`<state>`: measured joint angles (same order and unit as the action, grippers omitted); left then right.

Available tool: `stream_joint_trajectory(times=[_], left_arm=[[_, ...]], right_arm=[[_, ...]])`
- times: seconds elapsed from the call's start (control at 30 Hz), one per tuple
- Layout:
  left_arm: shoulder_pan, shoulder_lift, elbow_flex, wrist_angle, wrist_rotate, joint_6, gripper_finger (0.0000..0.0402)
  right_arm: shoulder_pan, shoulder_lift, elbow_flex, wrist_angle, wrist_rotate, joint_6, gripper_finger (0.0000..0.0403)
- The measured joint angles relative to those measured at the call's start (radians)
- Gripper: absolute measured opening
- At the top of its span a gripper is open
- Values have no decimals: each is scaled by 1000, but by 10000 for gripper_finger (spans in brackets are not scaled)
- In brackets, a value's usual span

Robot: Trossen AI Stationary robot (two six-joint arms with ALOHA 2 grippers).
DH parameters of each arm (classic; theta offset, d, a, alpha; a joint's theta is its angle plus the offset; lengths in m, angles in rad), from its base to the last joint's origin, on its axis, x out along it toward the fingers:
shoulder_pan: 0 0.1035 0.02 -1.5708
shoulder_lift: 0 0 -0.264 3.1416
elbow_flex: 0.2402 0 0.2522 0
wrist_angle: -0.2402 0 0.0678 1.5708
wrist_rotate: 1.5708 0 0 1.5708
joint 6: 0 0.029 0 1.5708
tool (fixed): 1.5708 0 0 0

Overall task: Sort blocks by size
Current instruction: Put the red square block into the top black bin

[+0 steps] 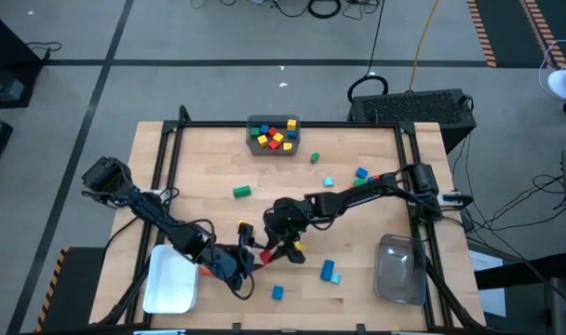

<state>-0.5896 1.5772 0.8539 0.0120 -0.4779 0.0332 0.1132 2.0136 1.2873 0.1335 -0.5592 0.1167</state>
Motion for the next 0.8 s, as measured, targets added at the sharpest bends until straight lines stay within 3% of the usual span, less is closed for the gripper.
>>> stream_joint_trajectory(times=[0.47, 0.7, 0.8], left_arm=[[-2, -1, 0, -19, -135, 66, 246], [-3, -1, 0, -19, -152, 111, 169], [-3, -1, 0, -18, -153, 123, 160]], right_arm=[[-37, 0, -1, 109, -40, 134, 119], [-37, 0, -2, 102, -47, 143, 123], [-37, 0, -3, 96, -49, 145, 127]])
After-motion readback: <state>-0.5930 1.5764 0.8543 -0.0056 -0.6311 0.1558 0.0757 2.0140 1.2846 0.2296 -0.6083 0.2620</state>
